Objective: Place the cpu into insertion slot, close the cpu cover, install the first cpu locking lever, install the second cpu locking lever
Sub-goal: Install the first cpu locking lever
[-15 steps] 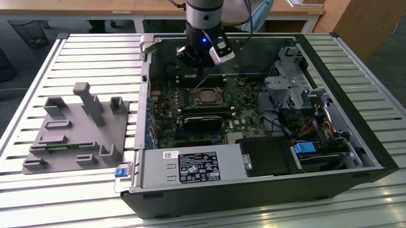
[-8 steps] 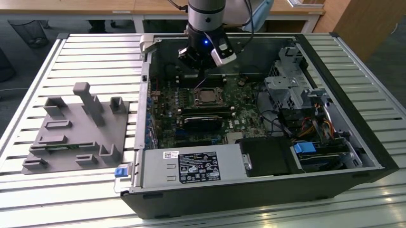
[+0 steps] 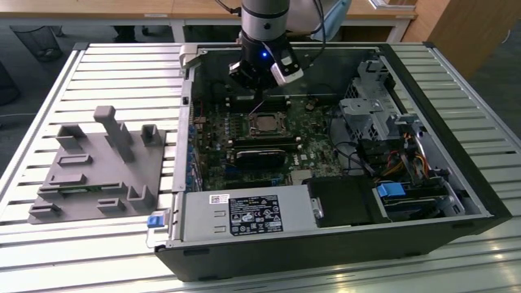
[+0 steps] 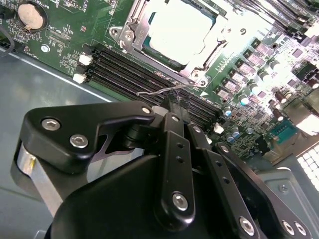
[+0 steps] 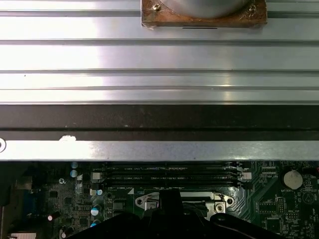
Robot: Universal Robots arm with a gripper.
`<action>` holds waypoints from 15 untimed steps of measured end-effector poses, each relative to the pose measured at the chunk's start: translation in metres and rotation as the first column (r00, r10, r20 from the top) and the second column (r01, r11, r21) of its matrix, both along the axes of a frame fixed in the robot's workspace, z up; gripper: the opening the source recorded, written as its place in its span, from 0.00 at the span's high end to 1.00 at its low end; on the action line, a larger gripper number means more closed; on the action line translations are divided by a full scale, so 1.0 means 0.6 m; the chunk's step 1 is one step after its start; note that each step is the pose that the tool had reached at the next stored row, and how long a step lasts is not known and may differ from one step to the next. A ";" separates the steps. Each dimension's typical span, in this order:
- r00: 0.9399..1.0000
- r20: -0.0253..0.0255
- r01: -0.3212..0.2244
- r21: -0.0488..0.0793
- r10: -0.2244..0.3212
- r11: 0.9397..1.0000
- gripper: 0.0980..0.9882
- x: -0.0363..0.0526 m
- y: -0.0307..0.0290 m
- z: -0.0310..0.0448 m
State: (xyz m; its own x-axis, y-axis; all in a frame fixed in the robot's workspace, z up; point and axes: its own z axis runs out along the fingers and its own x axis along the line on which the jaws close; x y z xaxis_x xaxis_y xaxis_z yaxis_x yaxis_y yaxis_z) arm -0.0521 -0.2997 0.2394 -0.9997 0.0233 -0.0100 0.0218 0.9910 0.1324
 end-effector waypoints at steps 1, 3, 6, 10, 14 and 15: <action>1.000 0.000 0.000 0.000 0.000 1.000 0.98 0.000 0.0000 0.000; 1.000 0.000 0.000 0.000 0.000 1.000 0.98 0.000 0.0000 -0.001; 1.000 0.000 -0.002 0.000 0.002 1.000 0.98 0.000 0.0000 -0.002; 1.000 0.000 -0.009 0.000 0.009 1.000 0.98 0.002 0.0002 -0.005; 1.000 0.000 -0.009 0.000 0.009 1.000 0.98 0.008 0.0006 -0.006; 1.000 0.000 -0.009 0.000 0.009 1.000 0.98 0.010 0.0006 -0.007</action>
